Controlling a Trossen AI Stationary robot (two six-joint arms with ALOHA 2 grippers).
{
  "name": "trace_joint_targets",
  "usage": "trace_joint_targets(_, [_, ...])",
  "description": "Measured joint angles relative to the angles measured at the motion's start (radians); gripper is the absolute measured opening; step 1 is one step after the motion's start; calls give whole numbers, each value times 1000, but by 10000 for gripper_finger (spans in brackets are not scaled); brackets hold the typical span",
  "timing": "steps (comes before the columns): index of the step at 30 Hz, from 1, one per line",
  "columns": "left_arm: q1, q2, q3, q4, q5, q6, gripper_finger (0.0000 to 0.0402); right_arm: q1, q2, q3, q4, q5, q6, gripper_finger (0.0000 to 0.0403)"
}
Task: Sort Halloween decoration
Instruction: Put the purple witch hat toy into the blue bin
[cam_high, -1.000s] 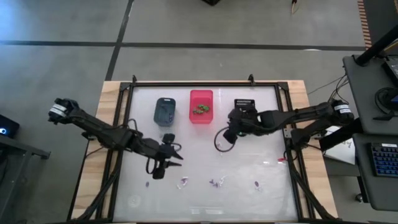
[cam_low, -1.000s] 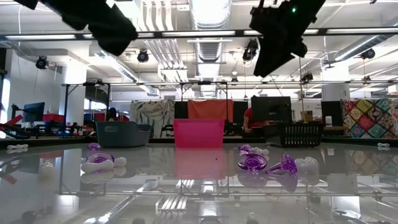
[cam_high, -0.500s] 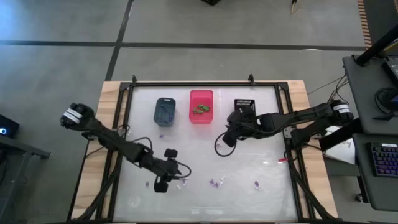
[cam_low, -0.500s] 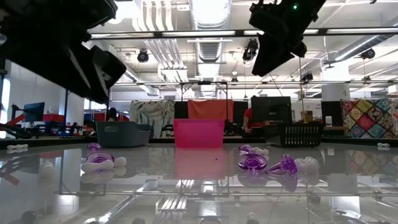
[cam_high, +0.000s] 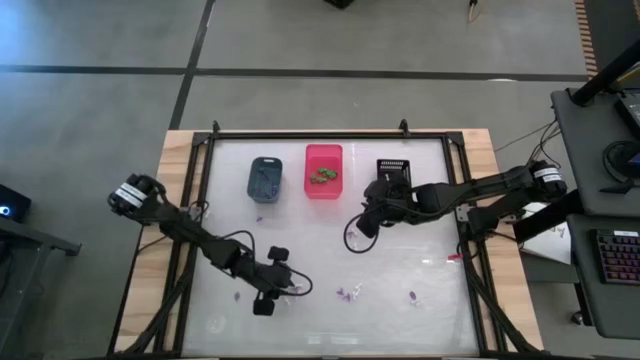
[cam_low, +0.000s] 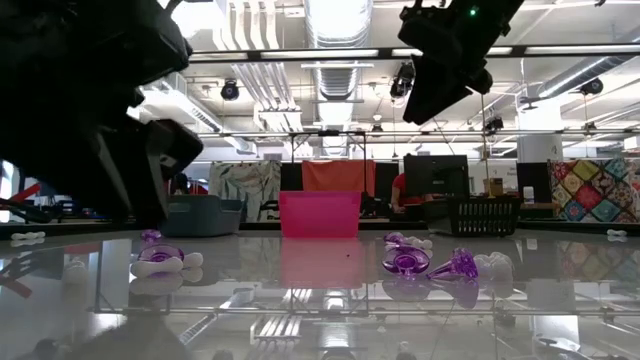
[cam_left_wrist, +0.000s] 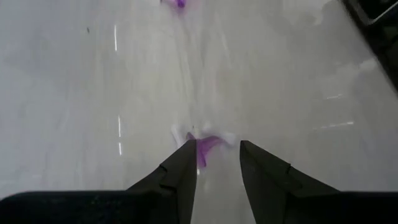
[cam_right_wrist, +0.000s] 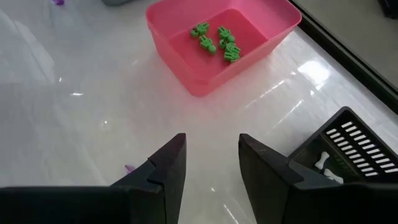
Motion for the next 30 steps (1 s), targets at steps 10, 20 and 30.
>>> trace_joint_targets(10, [0, 23, 0, 23, -27, -4, 101, 15, 0, 0, 0, -1, 37, 137])
trace_joint_targets(20, [0, 68, 0, 67, -37, -22, 100, 20, 0, 0, 0, 0, 41, 137])
trace_joint_targets(30, [1, 68, -5, 61, -41, -52, 70, 40, 0, 0, 2, 2, 45, 137])
